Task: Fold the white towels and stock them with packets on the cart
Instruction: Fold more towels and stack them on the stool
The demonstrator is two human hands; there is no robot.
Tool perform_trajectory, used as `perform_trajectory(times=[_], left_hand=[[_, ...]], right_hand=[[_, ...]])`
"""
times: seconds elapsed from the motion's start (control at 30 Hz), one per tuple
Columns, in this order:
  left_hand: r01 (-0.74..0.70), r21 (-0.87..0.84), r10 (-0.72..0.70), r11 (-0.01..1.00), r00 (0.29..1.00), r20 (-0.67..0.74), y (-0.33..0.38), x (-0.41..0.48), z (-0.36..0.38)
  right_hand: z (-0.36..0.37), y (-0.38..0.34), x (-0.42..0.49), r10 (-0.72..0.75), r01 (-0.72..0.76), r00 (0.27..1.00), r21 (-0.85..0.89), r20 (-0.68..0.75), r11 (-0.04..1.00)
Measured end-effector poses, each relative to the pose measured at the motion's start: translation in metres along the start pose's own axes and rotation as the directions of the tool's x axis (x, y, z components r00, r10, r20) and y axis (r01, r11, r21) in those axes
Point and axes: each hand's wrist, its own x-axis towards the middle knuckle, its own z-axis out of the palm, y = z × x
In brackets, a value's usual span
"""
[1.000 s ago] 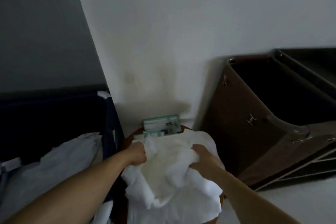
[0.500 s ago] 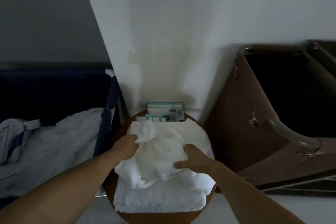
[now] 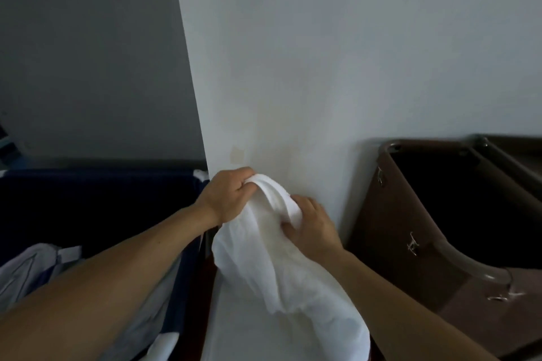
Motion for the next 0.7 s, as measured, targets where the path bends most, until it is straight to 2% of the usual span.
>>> perform_trajectory(times=[0.07,0.17,0.3,0.4,0.47,0.53,0.6,0.63,0.7], left_hand=[[0.037,-0.067,-0.042,0.997,0.996,-0.075,0.002,0.002,-0.006],[0.059,-0.125,-0.068,0.990,0.995,-0.070,0.008,0.002,-0.004],[-0.004,-0.092,-0.003,0.996,0.997,-0.076,0.019,0.002,-0.006],[0.031,-0.036,-0.035,0.999,0.994,-0.103,0.009,0.008,-0.015],[0.118,-0.012,-0.118,0.993,0.990,-0.075,-0.001,0.009,-0.019],[0.214,0.013,-0.214,0.977,0.977,0.013,-0.013,0.005,-0.017],[0.321,0.067,-0.328,0.945,0.927,0.182,-0.024,-0.001,-0.014],[0.345,0.127,-0.367,0.930,0.887,0.281,-0.027,-0.005,-0.012],[0.289,0.281,-0.392,0.915,0.799,0.456,-0.022,-0.012,-0.007]], right_hand=[[-0.012,-0.008,0.000,-0.035,0.034,0.997,0.018,0.064,0.999],[-0.012,-0.021,-0.004,-0.038,0.044,0.986,-0.032,0.160,0.999],[-0.016,-0.031,-0.002,0.027,-0.033,0.999,-0.177,-0.038,0.984],[-0.033,-0.028,0.001,0.087,-0.104,0.989,-0.141,-0.121,0.985],[-0.046,-0.024,0.005,0.135,-0.142,0.974,-0.027,-0.179,0.989],[-0.058,-0.021,0.009,0.219,-0.182,0.954,0.185,-0.205,0.966],[-0.065,-0.021,0.012,0.265,-0.191,0.945,0.336,-0.192,0.922],[-0.067,-0.022,0.011,0.256,-0.175,0.949,0.365,-0.185,0.914],[-0.069,-0.029,0.011,0.192,-0.127,0.970,0.362,-0.151,0.923]])
